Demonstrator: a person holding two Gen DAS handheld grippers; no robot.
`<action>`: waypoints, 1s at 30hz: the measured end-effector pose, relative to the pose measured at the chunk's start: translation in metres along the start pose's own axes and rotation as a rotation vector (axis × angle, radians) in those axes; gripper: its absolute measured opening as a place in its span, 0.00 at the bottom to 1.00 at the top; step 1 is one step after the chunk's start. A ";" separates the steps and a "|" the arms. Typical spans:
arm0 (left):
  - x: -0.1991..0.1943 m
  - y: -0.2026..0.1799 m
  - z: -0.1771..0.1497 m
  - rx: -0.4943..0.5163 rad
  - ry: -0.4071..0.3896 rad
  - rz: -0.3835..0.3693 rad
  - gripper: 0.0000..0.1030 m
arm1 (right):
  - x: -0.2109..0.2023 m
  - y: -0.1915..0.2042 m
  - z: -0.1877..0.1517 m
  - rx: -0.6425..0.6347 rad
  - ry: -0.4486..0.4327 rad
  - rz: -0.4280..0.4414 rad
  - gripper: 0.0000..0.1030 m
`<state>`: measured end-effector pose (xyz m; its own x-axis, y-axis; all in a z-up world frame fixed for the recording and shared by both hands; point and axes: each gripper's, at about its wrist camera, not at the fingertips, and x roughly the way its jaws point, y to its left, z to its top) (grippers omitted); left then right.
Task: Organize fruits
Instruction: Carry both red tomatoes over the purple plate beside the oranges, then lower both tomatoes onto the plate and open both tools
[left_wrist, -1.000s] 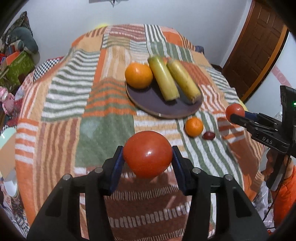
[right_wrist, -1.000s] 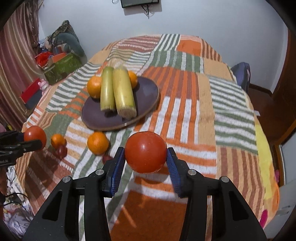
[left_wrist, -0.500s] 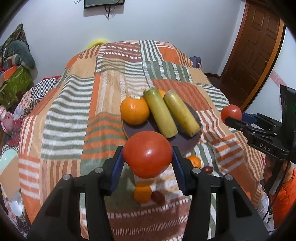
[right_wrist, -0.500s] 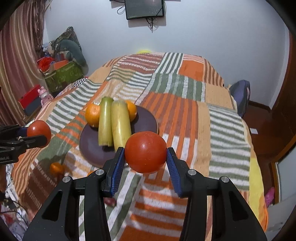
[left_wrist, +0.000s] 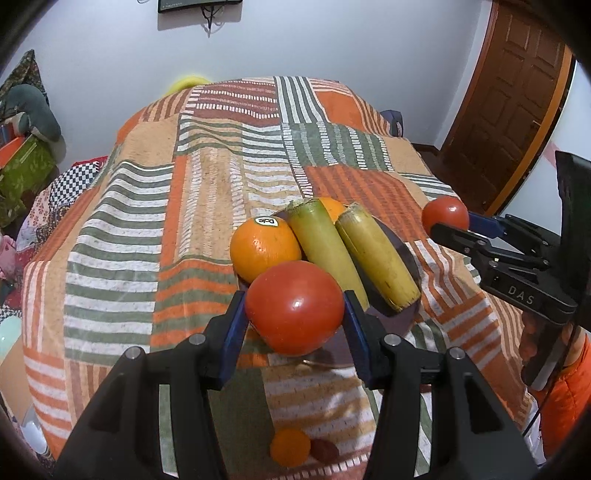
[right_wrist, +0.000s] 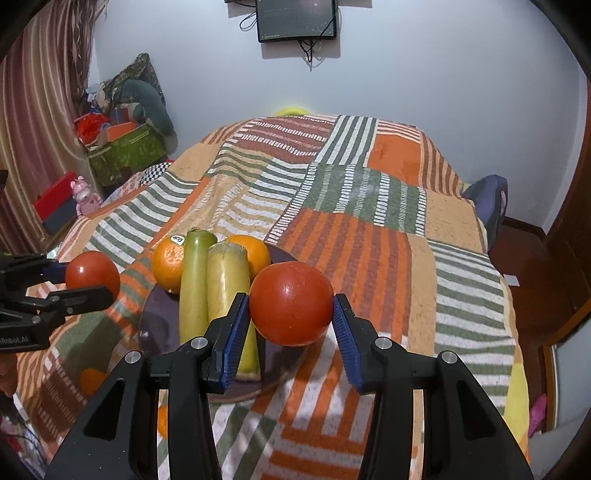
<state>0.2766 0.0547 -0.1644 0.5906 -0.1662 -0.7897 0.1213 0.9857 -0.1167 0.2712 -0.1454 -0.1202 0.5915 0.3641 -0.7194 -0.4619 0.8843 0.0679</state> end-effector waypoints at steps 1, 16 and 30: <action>0.004 0.000 0.001 0.000 0.005 -0.002 0.49 | 0.003 0.000 0.001 -0.002 0.003 0.000 0.41; 0.049 0.004 0.001 0.023 0.095 -0.022 0.49 | 0.053 0.001 0.008 -0.034 0.093 0.004 0.41; 0.067 0.005 0.000 0.018 0.110 -0.012 0.49 | 0.066 0.000 0.004 -0.050 0.137 0.004 0.41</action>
<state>0.3165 0.0488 -0.2182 0.4983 -0.1734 -0.8495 0.1428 0.9828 -0.1168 0.3126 -0.1200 -0.1654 0.4951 0.3215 -0.8072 -0.4985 0.8660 0.0392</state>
